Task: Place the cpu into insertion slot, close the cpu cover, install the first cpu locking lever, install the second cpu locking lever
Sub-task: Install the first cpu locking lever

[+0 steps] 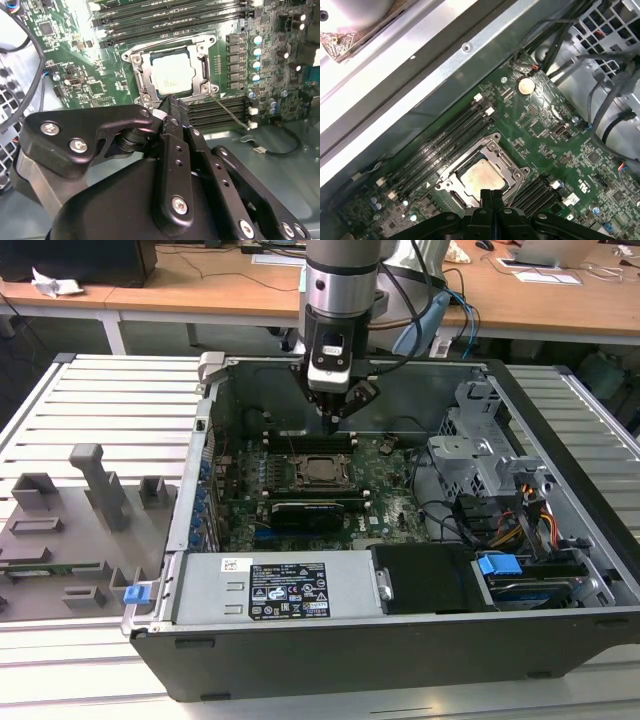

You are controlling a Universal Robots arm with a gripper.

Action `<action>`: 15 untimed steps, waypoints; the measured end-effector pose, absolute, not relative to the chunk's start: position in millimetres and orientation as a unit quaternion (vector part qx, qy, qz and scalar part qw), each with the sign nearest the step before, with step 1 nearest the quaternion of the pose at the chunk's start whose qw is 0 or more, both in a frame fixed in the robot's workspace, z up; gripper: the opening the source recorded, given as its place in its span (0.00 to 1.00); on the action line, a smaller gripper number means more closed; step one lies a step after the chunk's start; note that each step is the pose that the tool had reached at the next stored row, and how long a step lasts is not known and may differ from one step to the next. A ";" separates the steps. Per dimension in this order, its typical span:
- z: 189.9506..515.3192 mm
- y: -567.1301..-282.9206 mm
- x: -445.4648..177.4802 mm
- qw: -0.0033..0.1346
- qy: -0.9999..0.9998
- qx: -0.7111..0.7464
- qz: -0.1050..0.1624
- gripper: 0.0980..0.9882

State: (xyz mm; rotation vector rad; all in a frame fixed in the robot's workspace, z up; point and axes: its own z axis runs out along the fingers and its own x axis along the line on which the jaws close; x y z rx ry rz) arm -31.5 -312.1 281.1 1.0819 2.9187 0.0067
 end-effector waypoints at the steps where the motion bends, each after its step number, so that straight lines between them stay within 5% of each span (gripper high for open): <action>1: 281.1 -312.1 -31.5 0.014 0.939 0.343 0.002 0.01; 15: 281.0 -312.1 -31.5 0.013 0.966 0.257 0.003 0.01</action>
